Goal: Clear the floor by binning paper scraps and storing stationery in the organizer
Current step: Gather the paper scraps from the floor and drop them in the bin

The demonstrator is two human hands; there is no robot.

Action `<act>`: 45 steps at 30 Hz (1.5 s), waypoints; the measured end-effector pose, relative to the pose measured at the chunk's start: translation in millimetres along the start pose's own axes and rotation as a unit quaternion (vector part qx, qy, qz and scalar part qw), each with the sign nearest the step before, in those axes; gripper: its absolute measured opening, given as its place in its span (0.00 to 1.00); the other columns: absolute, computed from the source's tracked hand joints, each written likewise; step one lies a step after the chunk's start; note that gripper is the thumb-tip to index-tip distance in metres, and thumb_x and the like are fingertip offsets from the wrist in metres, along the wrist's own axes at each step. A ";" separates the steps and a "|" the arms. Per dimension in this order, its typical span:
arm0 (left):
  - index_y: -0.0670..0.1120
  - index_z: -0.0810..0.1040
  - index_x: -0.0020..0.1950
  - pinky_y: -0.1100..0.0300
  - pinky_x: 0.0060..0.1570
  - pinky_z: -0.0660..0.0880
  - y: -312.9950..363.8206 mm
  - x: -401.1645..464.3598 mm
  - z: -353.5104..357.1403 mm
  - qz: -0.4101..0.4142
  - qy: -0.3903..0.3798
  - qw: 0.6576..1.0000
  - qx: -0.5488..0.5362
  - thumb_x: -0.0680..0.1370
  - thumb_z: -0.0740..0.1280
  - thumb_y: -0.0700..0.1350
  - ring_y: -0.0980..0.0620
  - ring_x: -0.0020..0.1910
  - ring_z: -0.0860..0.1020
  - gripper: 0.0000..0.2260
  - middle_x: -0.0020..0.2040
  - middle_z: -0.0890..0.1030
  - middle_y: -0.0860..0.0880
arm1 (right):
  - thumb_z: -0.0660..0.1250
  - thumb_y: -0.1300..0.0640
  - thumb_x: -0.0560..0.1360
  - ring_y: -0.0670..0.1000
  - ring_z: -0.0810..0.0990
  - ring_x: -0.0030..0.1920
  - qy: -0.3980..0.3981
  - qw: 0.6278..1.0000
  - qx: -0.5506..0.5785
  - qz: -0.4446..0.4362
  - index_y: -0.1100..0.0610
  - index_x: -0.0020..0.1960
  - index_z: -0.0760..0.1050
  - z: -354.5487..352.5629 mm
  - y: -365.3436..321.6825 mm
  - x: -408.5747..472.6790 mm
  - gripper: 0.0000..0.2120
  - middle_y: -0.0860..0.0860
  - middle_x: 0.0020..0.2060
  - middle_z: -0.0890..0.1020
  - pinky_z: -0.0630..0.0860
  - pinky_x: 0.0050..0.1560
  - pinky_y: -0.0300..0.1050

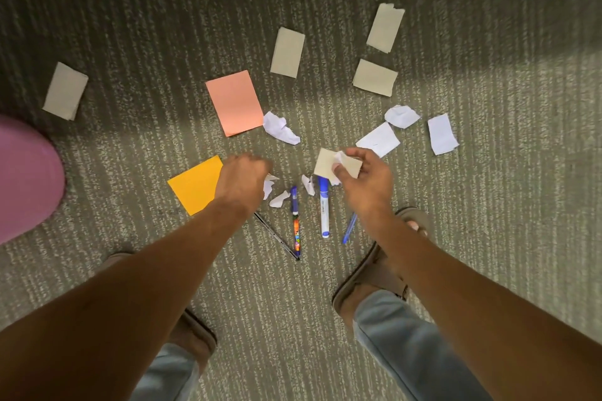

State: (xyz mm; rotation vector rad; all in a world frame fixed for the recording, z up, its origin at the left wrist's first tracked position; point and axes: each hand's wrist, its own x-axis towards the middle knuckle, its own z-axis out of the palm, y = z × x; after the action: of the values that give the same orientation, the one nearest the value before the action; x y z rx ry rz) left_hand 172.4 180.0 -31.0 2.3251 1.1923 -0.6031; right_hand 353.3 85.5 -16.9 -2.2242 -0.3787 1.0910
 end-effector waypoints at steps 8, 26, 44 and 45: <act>0.48 0.80 0.57 0.52 0.46 0.76 -3.4 7.0 -16.1 0.033 -0.038 0.995 -0.083 0.70 0.68 0.35 0.41 0.51 0.79 0.17 0.52 0.81 0.44 | 0.76 0.61 0.70 0.50 0.84 0.45 0.091 0.994 0.017 0.061 0.53 0.51 0.80 -38.6 2.5 27.9 0.12 0.47 0.44 0.83 0.82 0.46 0.47; 0.49 0.77 0.62 0.51 0.61 0.67 42.6 64.9 -41.5 0.040 -0.009 0.988 0.147 0.71 0.68 0.39 0.46 0.62 0.70 0.19 0.62 0.75 0.47 | 0.74 0.58 0.72 0.57 0.80 0.52 0.115 0.965 -0.236 0.007 0.54 0.56 0.80 -39.3 -8.1 70.5 0.13 0.57 0.52 0.81 0.78 0.51 0.49; 0.41 0.82 0.55 0.61 0.46 0.72 77.2 119.8 -85.1 -0.096 0.016 0.948 -0.302 0.68 0.75 0.39 0.47 0.45 0.78 0.16 0.50 0.82 0.42 | 0.78 0.59 0.66 0.54 0.77 0.60 0.058 0.998 -0.029 -0.024 0.57 0.66 0.72 -96.0 -15.0 107.7 0.30 0.52 0.60 0.73 0.76 0.62 0.53; 0.40 0.82 0.54 0.61 0.45 0.71 81.8 121.9 -85.0 -0.097 0.015 0.950 -0.297 0.68 0.76 0.39 0.47 0.45 0.78 0.16 0.49 0.82 0.42 | 0.77 0.60 0.67 0.55 0.76 0.61 0.051 0.996 -0.065 -0.030 0.58 0.67 0.72 -94.7 -17.2 111.5 0.30 0.54 0.61 0.74 0.74 0.64 0.51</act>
State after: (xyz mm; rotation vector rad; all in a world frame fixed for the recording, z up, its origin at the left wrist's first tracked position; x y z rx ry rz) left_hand 319.6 263.1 -16.2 1.7272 1.3940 -0.2204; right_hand 496.9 115.8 -29.7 -2.3565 -0.4818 0.9399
